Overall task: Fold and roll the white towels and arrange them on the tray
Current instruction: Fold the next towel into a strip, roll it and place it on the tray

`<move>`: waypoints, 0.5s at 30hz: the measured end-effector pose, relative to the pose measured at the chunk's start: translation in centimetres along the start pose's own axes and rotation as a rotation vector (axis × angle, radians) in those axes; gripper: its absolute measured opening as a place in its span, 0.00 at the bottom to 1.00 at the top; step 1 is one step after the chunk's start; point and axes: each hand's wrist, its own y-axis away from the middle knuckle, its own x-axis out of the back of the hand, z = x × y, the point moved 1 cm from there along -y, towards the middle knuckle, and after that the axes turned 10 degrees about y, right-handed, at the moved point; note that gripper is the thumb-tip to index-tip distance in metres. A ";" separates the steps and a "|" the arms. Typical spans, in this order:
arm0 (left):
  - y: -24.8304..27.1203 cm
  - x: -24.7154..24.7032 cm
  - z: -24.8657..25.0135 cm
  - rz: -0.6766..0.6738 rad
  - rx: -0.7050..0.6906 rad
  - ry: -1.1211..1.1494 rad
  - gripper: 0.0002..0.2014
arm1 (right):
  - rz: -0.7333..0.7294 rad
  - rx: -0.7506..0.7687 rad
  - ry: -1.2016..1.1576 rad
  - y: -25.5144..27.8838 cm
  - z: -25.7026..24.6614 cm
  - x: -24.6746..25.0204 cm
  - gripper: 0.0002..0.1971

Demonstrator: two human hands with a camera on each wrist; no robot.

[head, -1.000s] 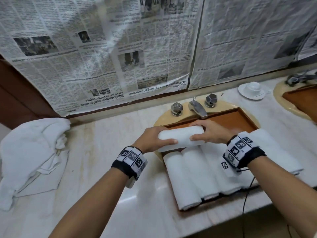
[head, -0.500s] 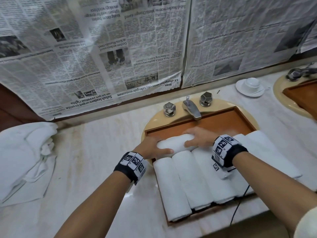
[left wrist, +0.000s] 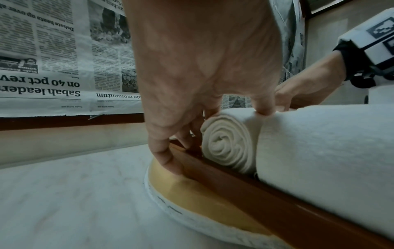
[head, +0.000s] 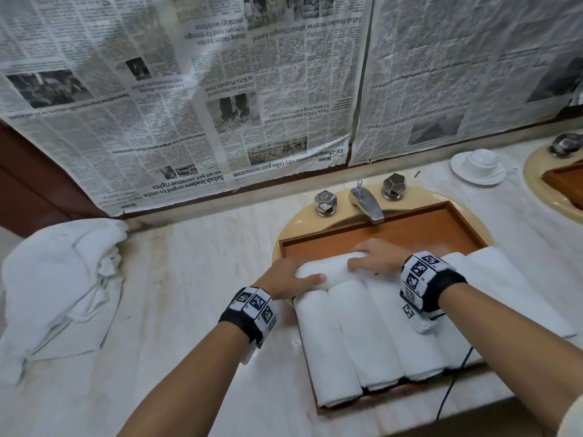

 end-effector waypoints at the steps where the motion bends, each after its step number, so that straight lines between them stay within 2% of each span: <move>1: 0.0 0.0 -0.1 0.005 0.008 -0.001 0.30 | -0.003 -0.011 0.011 -0.1 0.0 -0.1 0.18; 6: 0.0 -0.2 -0.3 0.024 0.068 -0.012 0.38 | 0.002 -0.070 0.007 -0.8 0.1 -0.2 0.20; 12: 0.1 -0.7 -0.4 0.044 0.069 0.017 0.34 | -0.018 -0.063 0.033 -0.5 -0.4 -0.2 0.19; 15: 0.2 -1.2 -0.7 0.078 0.060 0.024 0.36 | -0.044 -0.063 0.056 -0.2 -0.3 -0.2 0.22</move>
